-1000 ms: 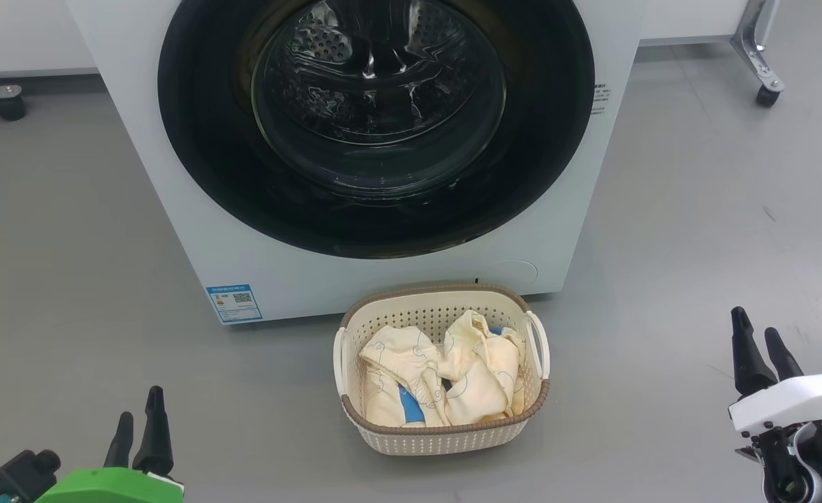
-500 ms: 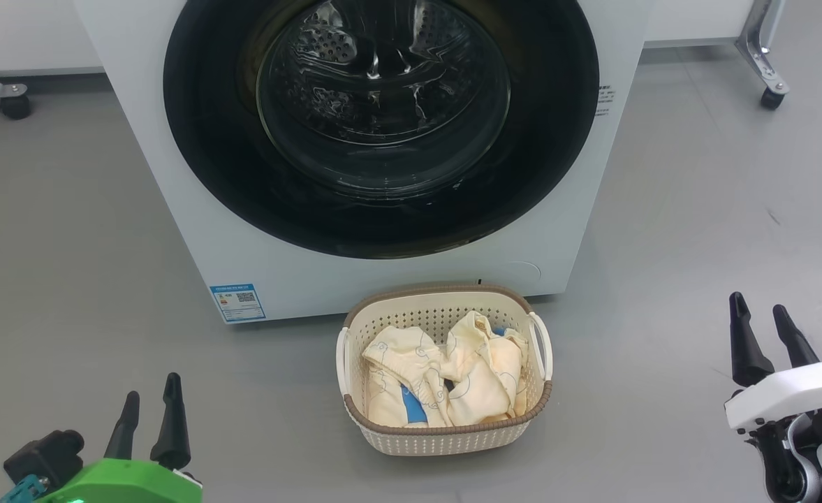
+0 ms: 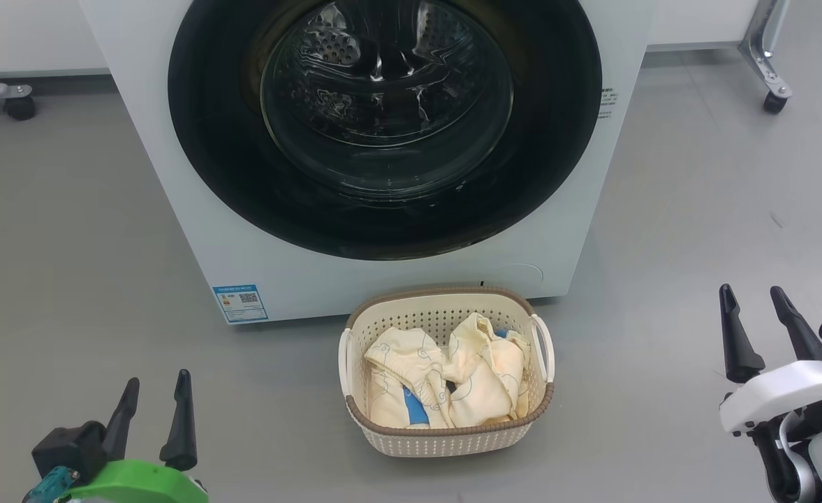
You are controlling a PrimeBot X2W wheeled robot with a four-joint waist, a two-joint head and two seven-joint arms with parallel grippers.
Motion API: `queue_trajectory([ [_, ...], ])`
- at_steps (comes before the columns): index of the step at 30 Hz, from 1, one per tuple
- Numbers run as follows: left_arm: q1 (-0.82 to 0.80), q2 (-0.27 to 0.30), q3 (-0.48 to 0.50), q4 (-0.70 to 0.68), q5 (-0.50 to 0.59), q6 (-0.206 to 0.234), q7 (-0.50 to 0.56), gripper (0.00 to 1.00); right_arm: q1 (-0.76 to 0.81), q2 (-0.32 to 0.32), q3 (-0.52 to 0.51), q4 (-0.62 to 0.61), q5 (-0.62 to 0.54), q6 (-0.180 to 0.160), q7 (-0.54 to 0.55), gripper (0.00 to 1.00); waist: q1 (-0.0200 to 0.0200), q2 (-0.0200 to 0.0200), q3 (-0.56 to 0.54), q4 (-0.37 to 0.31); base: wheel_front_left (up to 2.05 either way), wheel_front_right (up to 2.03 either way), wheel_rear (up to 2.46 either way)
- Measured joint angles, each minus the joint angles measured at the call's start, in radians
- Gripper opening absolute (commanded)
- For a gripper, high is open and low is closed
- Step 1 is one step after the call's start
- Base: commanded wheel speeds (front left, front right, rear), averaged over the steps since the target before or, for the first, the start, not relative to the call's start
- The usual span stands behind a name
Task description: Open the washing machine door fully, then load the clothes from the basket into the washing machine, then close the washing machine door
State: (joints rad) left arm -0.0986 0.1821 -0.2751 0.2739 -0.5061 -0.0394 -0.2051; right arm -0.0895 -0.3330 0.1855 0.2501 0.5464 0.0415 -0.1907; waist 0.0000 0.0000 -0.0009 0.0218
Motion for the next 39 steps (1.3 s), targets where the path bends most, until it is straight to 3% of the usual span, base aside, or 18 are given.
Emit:
queue_trajectory([
  [5,0.0,0.013,-0.014,0.008,0.074,0.019,-0.02,1.0,-0.015,-0.017,0.019,0.0,-0.059,-0.001,-0.018,1.0,0.0,0.0,-0.002,0.002,0.0,0.0,0.0],
  [11,0.0,0.013,-0.011,0.014,0.144,0.053,-0.043,1.0,-0.021,-0.022,0.017,0.006,-0.103,-0.026,-0.042,1.0,0.0,0.0,-0.006,0.005,0.0,0.0,0.0],
  [19,0.0,0.011,0.018,0.031,0.157,0.095,-0.043,1.0,-0.022,-0.023,-0.007,0.022,-0.109,-0.053,-0.043,1.0,0.0,0.0,-0.008,0.008,0.0,0.0,0.0],
  [39,0.0,-0.013,0.054,0.04,0.174,0.105,-0.043,1.0,-0.022,-0.022,-0.011,0.027,-0.105,-0.053,-0.043,1.0,0.0,0.0,-0.009,0.012,0.0,0.0,0.0],
])
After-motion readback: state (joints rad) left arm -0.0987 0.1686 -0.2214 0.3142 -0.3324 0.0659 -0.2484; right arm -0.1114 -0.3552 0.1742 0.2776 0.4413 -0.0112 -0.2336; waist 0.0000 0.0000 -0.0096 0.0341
